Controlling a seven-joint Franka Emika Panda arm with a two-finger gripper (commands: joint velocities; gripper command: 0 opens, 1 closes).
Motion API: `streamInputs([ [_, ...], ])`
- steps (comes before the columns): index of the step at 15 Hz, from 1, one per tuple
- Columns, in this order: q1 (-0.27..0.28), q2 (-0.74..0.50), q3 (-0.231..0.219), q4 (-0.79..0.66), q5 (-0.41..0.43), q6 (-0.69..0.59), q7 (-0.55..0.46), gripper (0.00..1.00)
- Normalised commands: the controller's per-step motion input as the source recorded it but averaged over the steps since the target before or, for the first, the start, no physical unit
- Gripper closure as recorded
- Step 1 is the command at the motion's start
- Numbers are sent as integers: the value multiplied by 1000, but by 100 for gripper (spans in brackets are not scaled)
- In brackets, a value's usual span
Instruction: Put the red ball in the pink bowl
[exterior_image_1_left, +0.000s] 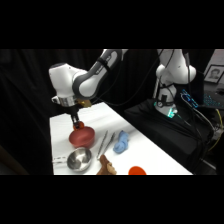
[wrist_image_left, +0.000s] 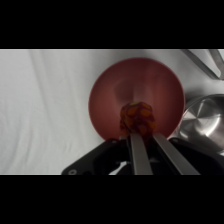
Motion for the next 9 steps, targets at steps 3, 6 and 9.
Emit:
streamInputs([
  [3,-79,225,89,274,114,52,-71,98],
  [6,-72,225,75,275,100,41,-48,98],
  [9,-72,223,57,275,84,34,-27,98],
])
